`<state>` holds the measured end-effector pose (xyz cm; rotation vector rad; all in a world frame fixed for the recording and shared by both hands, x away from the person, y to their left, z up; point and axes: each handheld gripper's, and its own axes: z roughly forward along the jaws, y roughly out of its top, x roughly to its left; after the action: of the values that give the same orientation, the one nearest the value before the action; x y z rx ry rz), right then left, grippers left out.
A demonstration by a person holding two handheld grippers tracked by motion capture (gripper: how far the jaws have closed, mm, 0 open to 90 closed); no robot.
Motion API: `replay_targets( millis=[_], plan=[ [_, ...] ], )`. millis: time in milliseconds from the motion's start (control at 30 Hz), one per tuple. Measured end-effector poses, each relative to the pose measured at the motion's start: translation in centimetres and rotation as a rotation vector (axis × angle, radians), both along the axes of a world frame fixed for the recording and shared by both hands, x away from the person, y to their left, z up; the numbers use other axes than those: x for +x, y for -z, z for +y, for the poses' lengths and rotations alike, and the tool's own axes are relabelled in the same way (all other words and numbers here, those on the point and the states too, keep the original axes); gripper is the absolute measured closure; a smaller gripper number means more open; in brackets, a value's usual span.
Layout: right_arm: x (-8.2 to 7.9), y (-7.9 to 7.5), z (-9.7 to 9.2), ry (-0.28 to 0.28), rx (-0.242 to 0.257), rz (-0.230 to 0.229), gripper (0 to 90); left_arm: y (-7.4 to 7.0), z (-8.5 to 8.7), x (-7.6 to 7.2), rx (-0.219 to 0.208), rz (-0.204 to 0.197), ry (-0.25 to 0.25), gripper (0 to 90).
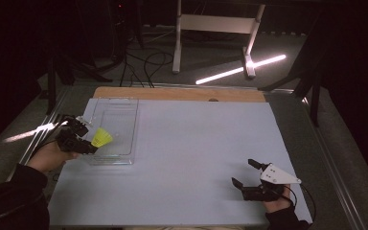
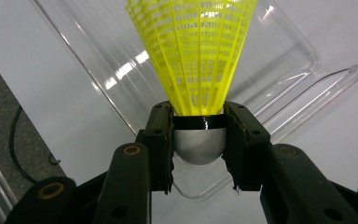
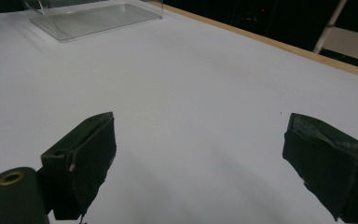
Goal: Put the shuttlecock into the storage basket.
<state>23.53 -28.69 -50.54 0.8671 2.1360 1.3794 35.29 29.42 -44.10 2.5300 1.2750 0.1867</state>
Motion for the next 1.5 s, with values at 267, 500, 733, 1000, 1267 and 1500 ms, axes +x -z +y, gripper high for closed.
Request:
replay_targets(
  millis=[267,500,733,1000,1267,1500],
  plan=[
    [0.0,0.0,0.0,0.002,0.000,0.001,9.8,0.2,-0.3,0.3,0.032,0.017,0.034,65.3],
    [0.0,0.0,-0.1,0.002,-0.001,0.003,9.7,0.2,-0.5,0.5,0.045,0.031,0.043,65.2],
    [0.0,0.0,-0.1,0.001,0.004,0.006,9.8,-0.3,-0.5,0.9,0.034,0.036,0.012,60.0],
    [0.0,0.0,-0.2,0.004,0.008,0.006,9.8,-2.0,-0.8,1.1,0.037,-0.001,-0.018,40.4],
    [0.0,0.0,-0.2,0.004,0.008,0.004,9.8,-2.6,-1.2,0.9,0.020,-0.019,-0.015,29.7],
    [0.0,0.0,-0.1,0.003,0.006,0.005,9.8,-3.5,-2.3,0.7,-0.004,-0.043,0.004,20.7]
  ],
)
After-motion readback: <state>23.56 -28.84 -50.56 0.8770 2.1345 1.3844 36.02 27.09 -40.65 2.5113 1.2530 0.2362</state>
